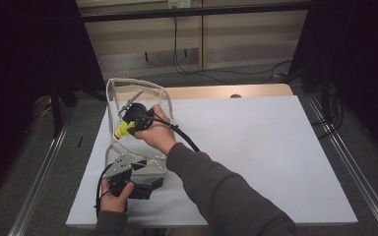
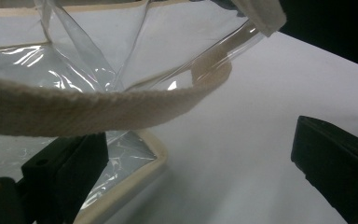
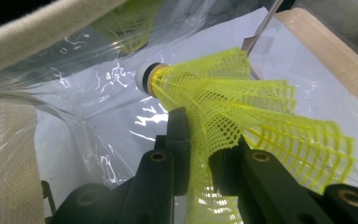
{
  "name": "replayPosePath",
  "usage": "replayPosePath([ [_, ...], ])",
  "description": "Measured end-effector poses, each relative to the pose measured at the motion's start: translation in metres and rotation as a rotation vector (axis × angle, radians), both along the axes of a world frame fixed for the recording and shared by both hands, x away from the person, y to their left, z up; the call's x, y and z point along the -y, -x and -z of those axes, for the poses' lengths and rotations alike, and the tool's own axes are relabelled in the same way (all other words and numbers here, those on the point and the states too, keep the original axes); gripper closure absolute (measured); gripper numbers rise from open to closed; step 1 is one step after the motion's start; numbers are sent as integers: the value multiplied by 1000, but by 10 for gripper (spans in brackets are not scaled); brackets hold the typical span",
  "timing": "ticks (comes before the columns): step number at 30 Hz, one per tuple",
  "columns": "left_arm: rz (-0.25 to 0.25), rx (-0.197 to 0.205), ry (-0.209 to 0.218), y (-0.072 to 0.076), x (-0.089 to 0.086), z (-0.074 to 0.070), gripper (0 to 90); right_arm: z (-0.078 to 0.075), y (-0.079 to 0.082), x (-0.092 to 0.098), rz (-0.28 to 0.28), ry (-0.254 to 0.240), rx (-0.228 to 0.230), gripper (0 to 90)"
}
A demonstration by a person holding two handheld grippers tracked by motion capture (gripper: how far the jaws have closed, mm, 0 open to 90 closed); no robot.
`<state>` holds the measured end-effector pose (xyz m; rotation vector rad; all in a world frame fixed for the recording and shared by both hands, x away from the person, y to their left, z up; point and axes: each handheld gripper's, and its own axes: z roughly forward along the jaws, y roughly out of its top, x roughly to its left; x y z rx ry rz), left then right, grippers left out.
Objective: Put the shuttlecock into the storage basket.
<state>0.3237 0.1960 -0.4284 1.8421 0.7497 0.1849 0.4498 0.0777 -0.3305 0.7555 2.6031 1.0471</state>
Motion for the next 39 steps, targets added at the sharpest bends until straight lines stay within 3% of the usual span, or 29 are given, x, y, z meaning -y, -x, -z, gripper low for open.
replayPosePath([
  [3,-17,5,0,1,1,0,38,3,-1,-2,2,3,-8,795],
  [29,-10,7,-11,0,-1,0,38,18,-1,-12,-27,49,-47,786],
  [34,-11,12,-11,0,-1,0,38,20,-1,-13,-39,57,-55,845],
  [39,-13,11,-9,1,-1,0,38,22,-1,-14,-42,70,-66,839],
])
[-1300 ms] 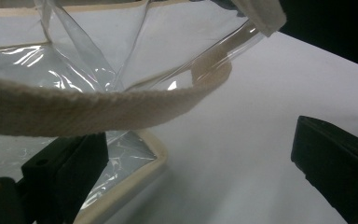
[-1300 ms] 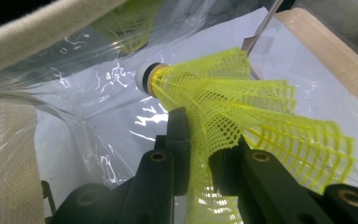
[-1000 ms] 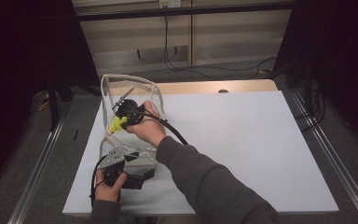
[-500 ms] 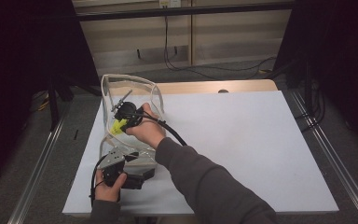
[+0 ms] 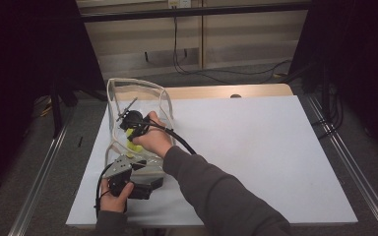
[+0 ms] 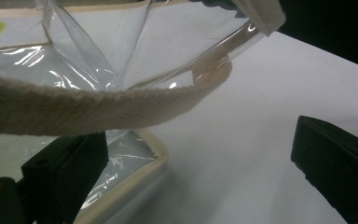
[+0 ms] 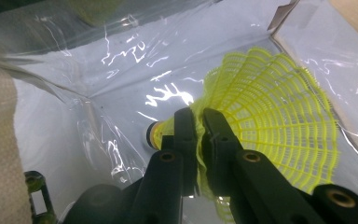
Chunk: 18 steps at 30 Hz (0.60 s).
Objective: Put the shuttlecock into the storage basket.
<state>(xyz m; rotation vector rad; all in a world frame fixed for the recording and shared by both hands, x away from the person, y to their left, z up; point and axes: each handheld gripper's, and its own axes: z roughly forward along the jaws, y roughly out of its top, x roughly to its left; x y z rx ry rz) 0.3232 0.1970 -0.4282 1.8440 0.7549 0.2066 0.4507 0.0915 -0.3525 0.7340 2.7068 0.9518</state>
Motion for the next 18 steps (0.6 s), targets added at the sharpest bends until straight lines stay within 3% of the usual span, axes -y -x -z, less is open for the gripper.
replayPosePath([
  [15,-4,0,6,0,0,0,38,2,2,0,6,11,-35,704],
  [18,-4,1,3,0,-1,-1,38,2,1,1,17,15,-51,719],
])
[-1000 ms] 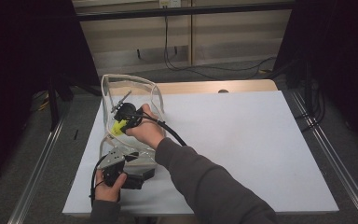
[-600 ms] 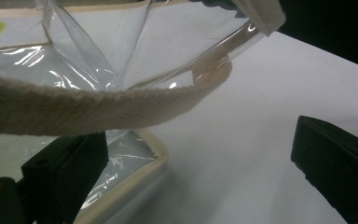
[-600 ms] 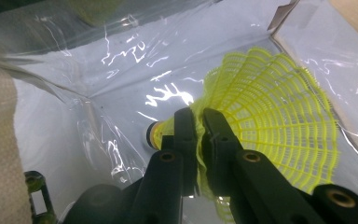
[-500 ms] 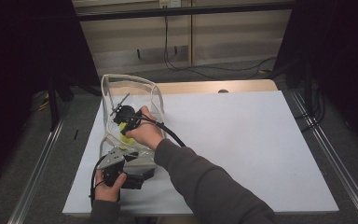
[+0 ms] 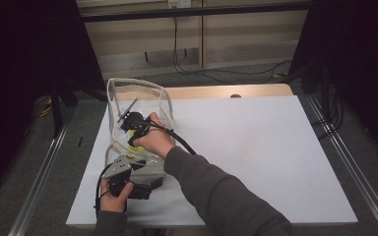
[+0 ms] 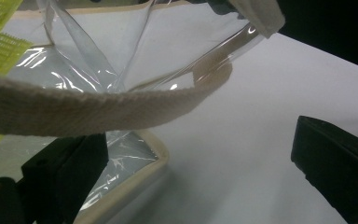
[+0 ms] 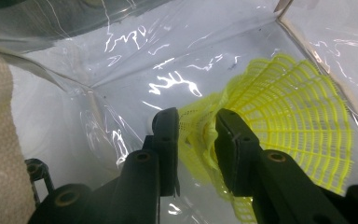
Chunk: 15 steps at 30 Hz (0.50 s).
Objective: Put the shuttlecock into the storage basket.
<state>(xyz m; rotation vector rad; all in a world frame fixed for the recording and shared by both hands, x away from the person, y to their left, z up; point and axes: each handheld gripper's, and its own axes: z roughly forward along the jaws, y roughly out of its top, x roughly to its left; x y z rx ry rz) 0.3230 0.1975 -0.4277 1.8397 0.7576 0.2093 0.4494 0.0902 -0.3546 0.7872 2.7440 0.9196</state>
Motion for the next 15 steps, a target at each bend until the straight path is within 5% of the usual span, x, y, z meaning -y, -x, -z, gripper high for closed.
replayPosePath([
  [5,-3,1,3,0,0,0,38,-1,-1,2,-6,-23,-16,854],
  [15,-5,1,6,0,0,0,38,3,2,-3,-38,-57,-42,856],
])
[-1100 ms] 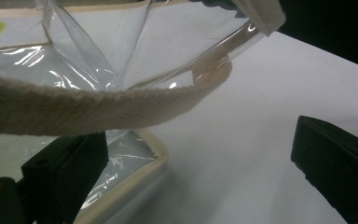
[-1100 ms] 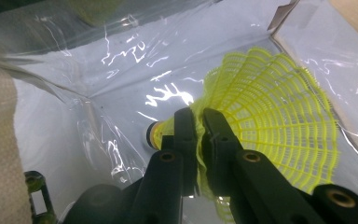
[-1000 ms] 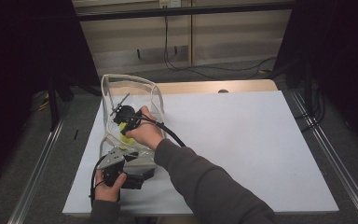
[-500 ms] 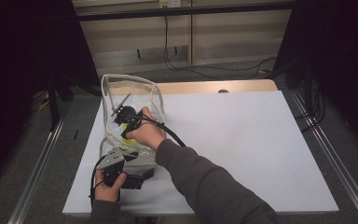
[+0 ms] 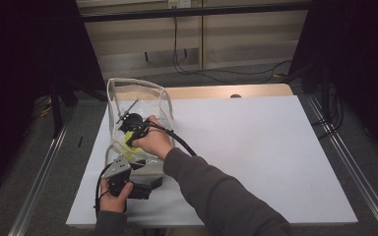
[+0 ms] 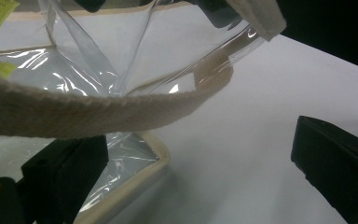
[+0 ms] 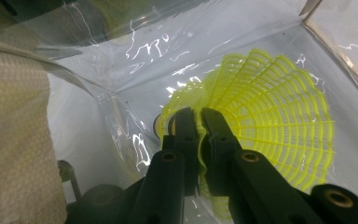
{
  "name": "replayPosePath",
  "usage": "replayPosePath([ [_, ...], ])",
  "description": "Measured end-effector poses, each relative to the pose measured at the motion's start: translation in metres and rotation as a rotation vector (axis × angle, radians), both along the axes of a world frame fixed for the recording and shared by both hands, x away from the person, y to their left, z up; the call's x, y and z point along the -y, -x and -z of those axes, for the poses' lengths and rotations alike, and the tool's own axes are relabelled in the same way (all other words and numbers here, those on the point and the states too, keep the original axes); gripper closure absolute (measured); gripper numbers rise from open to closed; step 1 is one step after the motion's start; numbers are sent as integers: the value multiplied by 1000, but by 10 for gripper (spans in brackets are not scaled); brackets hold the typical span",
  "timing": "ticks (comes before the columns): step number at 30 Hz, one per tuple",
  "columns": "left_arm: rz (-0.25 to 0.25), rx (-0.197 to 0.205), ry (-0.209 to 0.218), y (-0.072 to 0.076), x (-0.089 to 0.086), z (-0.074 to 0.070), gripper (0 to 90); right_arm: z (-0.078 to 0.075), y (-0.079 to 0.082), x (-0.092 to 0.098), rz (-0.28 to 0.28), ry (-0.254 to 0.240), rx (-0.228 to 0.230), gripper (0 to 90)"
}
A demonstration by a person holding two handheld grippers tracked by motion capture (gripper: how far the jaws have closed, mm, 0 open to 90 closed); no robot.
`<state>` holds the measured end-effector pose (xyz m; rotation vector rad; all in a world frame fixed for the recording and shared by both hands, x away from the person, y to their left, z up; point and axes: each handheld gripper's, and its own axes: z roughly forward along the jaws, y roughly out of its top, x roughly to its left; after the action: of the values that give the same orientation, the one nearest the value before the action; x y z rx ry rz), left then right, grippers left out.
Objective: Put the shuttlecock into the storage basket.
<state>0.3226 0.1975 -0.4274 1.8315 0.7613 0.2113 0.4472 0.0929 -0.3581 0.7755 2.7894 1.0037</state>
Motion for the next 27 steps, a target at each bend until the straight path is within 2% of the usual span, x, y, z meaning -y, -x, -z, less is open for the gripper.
replayPosePath([
  [5,-1,0,-4,0,0,0,38,0,0,1,-12,-15,-14,837],
  [9,2,1,-5,0,0,0,38,1,1,0,-2,-15,-12,765],
  [12,-1,2,-6,0,0,0,38,2,2,-1,-11,-2,-22,705],
  [18,1,4,-4,0,0,0,38,1,1,1,5,13,-21,651],
  [22,1,3,-5,0,0,0,38,-1,0,3,2,3,-30,712],
  [24,2,3,-5,0,0,0,38,-1,0,4,-7,0,-29,837],
  [27,1,4,-4,0,0,0,38,-2,1,4,-20,-16,-26,863],
])
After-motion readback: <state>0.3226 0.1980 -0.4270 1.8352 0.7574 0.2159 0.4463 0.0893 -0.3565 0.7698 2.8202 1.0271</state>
